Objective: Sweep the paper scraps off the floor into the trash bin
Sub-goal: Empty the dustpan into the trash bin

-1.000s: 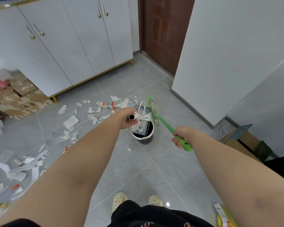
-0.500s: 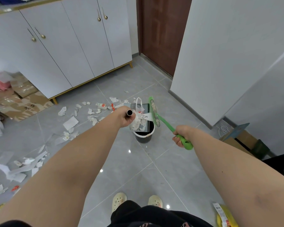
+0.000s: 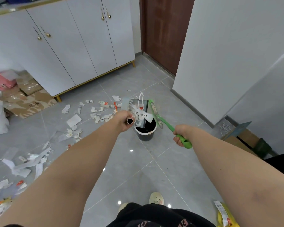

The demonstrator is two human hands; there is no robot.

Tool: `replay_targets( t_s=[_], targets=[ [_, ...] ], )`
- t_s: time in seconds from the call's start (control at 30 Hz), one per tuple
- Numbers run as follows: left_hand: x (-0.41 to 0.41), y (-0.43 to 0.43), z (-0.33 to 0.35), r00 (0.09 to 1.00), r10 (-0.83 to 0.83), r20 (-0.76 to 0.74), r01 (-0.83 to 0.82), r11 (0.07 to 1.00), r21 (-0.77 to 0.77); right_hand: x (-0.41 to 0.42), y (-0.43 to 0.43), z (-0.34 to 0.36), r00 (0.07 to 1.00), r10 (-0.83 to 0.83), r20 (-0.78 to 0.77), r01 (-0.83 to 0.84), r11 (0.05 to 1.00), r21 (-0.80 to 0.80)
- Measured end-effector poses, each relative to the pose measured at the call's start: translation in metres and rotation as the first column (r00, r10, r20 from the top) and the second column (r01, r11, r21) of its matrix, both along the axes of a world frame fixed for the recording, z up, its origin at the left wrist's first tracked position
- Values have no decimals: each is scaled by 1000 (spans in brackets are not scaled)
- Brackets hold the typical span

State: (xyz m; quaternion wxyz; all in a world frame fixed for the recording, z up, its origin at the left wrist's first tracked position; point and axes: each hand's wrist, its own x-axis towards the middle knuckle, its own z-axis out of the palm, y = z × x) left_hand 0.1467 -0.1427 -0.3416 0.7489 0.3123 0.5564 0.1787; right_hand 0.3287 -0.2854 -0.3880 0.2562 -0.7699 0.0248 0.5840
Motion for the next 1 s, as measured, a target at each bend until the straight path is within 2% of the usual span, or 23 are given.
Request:
replay_targets(
  t_s=[0.4, 0.6, 0.83, 1.0],
  targets=[
    [-11, -1, -4, 996, -52, -70, 52, 999, -1, -21, -11, 28, 996, 46, 78, -44, 999, -32],
    [-7, 2, -3, 1000, -17, -26, 17, 1000, 19, -23, -6, 39, 984, 135, 119, -124, 987, -101],
    [-10, 11, 3, 1000, 11, -10, -11, 1000, 18, -23, 1, 55, 896, 392, 207, -354, 914, -200],
    [-10, 11, 6, 1000, 24, 4, -25, 1000, 15, -27, 0, 49, 735, 570, 367, -517, 822, -240]
  ],
)
